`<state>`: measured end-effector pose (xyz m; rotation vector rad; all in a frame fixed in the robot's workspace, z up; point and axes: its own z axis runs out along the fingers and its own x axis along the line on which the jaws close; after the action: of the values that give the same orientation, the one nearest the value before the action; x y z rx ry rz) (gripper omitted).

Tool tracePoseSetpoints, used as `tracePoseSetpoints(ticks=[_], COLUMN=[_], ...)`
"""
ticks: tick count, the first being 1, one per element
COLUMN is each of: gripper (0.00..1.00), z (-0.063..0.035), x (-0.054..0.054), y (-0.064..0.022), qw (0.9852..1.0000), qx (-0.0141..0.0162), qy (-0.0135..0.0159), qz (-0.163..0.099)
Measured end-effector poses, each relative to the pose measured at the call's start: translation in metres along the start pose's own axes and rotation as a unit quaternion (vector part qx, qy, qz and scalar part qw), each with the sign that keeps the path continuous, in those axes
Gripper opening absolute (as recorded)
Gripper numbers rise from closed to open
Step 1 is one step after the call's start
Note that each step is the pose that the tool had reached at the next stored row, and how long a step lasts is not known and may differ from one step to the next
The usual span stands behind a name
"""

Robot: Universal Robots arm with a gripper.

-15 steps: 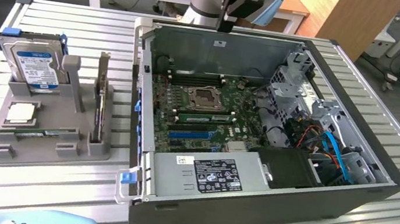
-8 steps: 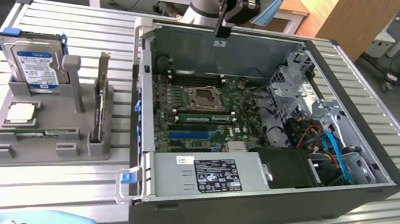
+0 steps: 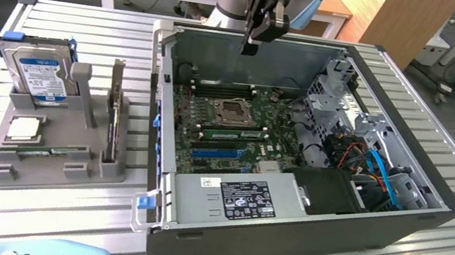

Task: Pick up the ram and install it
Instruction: 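Press down the ram until it locks into place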

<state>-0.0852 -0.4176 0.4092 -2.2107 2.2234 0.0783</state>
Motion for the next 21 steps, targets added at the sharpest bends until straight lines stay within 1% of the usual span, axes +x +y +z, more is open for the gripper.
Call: tracePoseSetpoints(ticks=[21], gripper=[0.10], z=[0.0381], x=[0.002], y=[-0.0012], qw=[1.0000], qx=[0.0002], qy=[0.0000], qz=[0.000])
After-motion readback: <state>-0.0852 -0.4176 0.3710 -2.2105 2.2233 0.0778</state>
